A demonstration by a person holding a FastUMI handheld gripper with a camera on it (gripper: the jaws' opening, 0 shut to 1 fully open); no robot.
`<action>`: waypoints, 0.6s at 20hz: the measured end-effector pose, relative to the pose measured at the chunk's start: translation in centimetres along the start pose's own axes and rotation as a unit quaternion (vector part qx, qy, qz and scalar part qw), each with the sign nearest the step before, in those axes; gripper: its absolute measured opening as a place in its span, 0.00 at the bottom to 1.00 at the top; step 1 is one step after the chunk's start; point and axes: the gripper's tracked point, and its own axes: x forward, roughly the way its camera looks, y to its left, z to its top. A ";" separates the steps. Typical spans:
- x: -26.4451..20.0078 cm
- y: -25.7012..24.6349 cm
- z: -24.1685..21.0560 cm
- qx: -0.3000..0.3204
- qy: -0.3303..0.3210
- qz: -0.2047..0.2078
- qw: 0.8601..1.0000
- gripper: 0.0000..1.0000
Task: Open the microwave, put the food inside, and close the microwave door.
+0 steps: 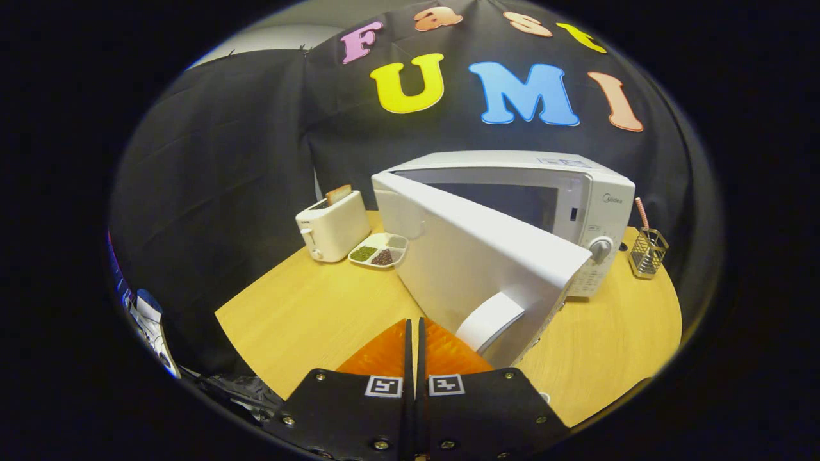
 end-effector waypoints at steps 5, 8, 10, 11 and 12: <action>1.2 -4.6 2.1 0.009 -0.008 -0.039 0.999 0.01; 2.6 -7.7 3.4 0.017 -0.013 -0.065 0.998 0.01; 3.6 -9.2 4.3 0.024 -0.016 -0.077 0.997 0.01; 4.2 -10.1 4.9 0.026 -0.021 -0.085 0.996 0.01; 4.5 -10.8 5.3 0.027 -0.024 -0.093 0.995 0.01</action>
